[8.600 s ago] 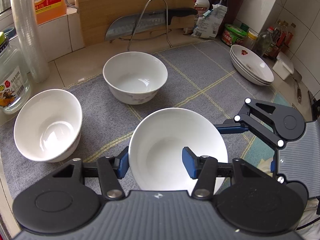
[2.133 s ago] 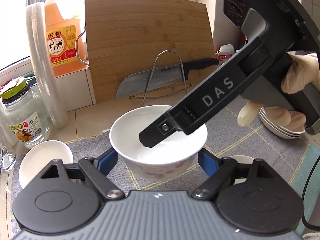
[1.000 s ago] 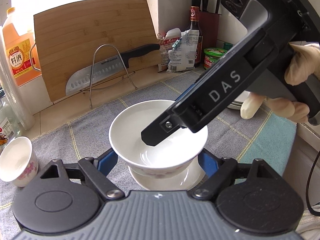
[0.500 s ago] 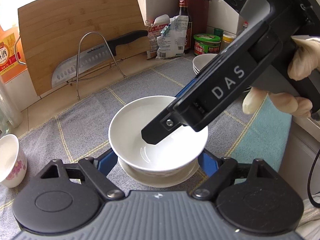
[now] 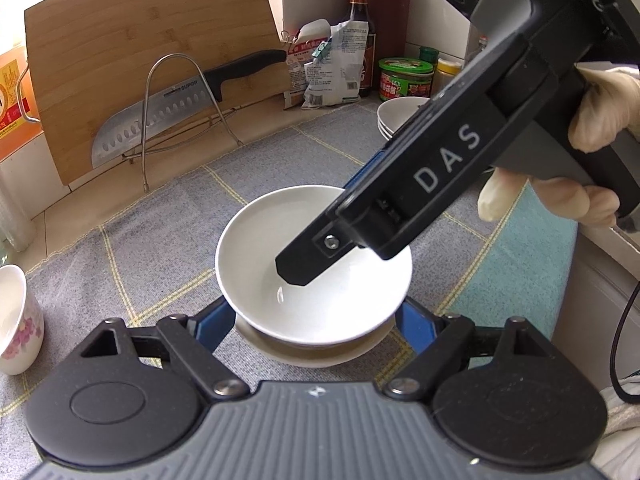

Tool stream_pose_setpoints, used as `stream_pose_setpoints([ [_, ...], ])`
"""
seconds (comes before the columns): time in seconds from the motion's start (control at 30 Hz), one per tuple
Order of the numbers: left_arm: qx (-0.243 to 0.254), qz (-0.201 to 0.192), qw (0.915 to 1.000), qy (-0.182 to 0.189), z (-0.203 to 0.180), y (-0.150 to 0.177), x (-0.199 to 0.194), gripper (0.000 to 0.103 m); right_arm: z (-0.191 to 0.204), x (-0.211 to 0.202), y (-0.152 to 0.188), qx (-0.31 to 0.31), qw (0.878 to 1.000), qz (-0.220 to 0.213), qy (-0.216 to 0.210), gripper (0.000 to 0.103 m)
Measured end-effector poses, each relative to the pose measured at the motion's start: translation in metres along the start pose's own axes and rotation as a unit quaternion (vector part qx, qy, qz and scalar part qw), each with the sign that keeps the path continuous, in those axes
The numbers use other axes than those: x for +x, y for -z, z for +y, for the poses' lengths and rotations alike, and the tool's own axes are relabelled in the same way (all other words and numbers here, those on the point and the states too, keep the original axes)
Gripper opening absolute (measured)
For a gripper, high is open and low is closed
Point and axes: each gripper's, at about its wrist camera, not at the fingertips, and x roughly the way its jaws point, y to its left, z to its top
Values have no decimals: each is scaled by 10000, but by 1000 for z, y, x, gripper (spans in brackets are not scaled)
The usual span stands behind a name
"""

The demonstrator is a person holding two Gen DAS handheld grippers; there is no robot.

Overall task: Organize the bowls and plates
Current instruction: 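Lower the held bowl into the other bowl and open the right gripper, then move both grippers toward the next white bowl on the mat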

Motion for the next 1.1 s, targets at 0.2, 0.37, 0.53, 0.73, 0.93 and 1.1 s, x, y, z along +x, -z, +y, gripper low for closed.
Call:
stream_pose_setpoints([
  [0.2, -18, 25, 10000, 38, 2, 0, 2, 86, 0, 3, 0, 18, 10000, 42, 5, 84],
  [0.37, 15, 29, 10000, 55, 2, 0, 1, 87, 0, 4, -1, 40, 10000, 24, 13, 84],
  [0.53, 39, -60, 9999, 81, 1, 1, -3, 93, 0, -2, -3, 52, 9999, -117, -45, 91],
  [0.73, 29, -180, 9998, 60, 5, 4, -16, 96, 6, -5, -5, -30, 9997, -241, 44, 100],
  [0.93, 12, -156, 9999, 2, 11, 10, -24, 96, 21, 3, -1, -335, 9981, -272, 433, 103],
  [1.1, -83, -179, 9998, -93, 21, 17, -35, 96, 41, 8, -2, -706, 9944, -336, 715, 103],
])
